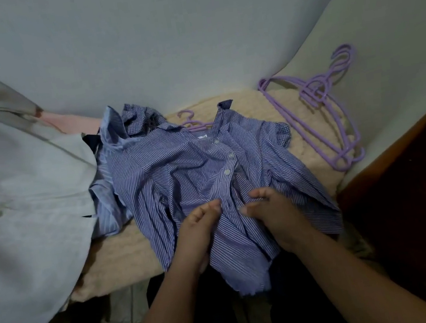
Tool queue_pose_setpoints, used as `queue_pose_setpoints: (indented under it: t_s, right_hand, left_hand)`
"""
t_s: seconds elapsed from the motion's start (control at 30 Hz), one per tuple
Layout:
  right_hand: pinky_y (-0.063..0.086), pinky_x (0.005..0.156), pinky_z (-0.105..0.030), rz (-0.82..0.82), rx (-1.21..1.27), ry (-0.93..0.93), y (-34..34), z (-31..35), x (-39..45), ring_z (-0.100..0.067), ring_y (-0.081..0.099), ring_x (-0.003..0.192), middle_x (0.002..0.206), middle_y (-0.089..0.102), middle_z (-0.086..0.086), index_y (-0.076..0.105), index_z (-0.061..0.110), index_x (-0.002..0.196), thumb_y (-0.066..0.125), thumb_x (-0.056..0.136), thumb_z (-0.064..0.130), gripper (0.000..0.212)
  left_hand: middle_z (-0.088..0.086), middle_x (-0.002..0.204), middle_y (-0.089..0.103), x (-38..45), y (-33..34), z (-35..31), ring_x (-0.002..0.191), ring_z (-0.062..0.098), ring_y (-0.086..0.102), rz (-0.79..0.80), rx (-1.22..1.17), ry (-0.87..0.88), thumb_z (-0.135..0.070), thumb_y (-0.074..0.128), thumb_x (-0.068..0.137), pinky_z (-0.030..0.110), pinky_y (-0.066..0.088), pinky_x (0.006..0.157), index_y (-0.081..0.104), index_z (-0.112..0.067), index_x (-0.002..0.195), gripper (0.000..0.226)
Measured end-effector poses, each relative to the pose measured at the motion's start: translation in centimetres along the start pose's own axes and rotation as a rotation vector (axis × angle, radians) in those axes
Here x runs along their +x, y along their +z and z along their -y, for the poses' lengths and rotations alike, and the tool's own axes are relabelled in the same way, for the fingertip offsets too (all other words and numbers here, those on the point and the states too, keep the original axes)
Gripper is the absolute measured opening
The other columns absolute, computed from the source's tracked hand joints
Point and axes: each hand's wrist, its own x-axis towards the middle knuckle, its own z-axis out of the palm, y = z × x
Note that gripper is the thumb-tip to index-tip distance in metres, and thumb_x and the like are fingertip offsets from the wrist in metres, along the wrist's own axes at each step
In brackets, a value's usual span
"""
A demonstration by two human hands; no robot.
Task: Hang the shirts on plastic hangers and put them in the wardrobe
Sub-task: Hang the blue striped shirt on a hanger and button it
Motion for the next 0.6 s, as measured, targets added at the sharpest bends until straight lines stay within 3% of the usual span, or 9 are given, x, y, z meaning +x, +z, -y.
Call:
queue_pose_setpoints:
  t_s: [0.07, 0.17, 0.23, 0.3, 0.37, 0.47, 0.6]
  right_hand:
    - [0.053, 0.085, -0.040, 0.014, 0.048, -0.032, 0.2, 0.4, -0.5, -0.024, 0.064, 0.089, 0.093, 0.066, -0.008, 0.055, 0.016, 0.094, 0.071, 0.078, 0.003, 0.026]
    - [0.051, 0.070, -0.031, 0.007, 0.109, -0.076, 0.5, 0.8, -1.3, -0.018, 0.063, 0.077, 0.082, 0.065, -0.005, 0.055, 0.013, 0.094, 0.068, 0.080, 0.000, 0.023]
    - [0.048, 0.066, -0.025, 0.000, 0.119, -0.101, 0.6, 1.0, -1.7, -0.013, 0.061, 0.073, 0.079, 0.063, -0.002, 0.055, 0.012, 0.095, 0.067, 0.080, -0.001, 0.023]
    - [0.047, 0.067, -0.021, 0.000, 0.122, -0.128, 0.6, 1.1, -2.2, -0.010, 0.060, 0.073, 0.079, 0.062, 0.000, 0.055, 0.014, 0.093, 0.067, 0.080, -0.002, 0.023]
    - [0.047, 0.069, -0.022, 0.013, 0.145, -0.137, 0.6, 1.1, -2.5, -0.010, 0.060, 0.071, 0.077, 0.062, 0.000, 0.055, 0.014, 0.091, 0.066, 0.080, -0.004, 0.024]
    - [0.049, 0.068, -0.026, 0.032, 0.182, -0.120, 0.6, 1.2, -2.9, -0.013, 0.060, 0.070, 0.076, 0.063, -0.003, 0.056, 0.012, 0.091, 0.066, 0.080, -0.005, 0.023]
    - [0.046, 0.052, -0.023, 0.042, 0.257, -0.084, 0.7, 1.5, -3.4, -0.009, 0.055, 0.054, 0.068, 0.058, -0.003, 0.055, 0.011, 0.089, 0.063, 0.082, -0.005, 0.020]
  left_hand:
    - [0.001, 0.087, 0.073, -0.5, 0.2, -0.3, 0.080, 0.009, 0.069, 0.001, -0.103, -0.002, -0.008, 0.065, 0.087, 0.019, 0.054, 0.067, 0.068, -0.006, 0.100, 0.013]
    - [0.004, 0.085, 0.073, -1.1, 0.4, -0.6, 0.079, 0.013, 0.070, 0.010, -0.148, -0.018, -0.001, 0.066, 0.083, 0.024, 0.055, 0.067, 0.068, -0.008, 0.096, 0.014]
    - [0.004, 0.085, 0.074, -1.4, 0.5, -0.9, 0.080, 0.012, 0.071, 0.024, -0.125, -0.020, 0.000, 0.065, 0.084, 0.023, 0.055, 0.067, 0.069, -0.009, 0.096, 0.016]
    - [0.006, 0.091, 0.074, -1.8, 0.6, -1.1, 0.088, 0.014, 0.070, 0.057, -0.120, -0.024, -0.002, 0.066, 0.082, 0.026, 0.055, 0.077, 0.070, -0.009, 0.099, 0.019]
    - [0.009, 0.098, 0.073, -2.1, 0.8, -1.2, 0.096, 0.017, 0.068, 0.082, -0.132, -0.030, -0.008, 0.070, 0.075, 0.029, 0.052, 0.089, 0.070, -0.008, 0.102, 0.028]
    - [0.008, 0.099, 0.073, -2.4, 1.1, -1.3, 0.098, 0.016, 0.068, 0.090, -0.133, -0.019, -0.007, 0.070, 0.074, 0.025, 0.052, 0.088, 0.069, -0.007, 0.101, 0.027]
    - [0.010, 0.095, 0.073, -2.8, 1.3, -1.5, 0.099, 0.022, 0.067, 0.101, -0.153, -0.019, -0.008, 0.072, 0.065, 0.033, 0.050, 0.093, 0.069, -0.007, 0.099, 0.033]
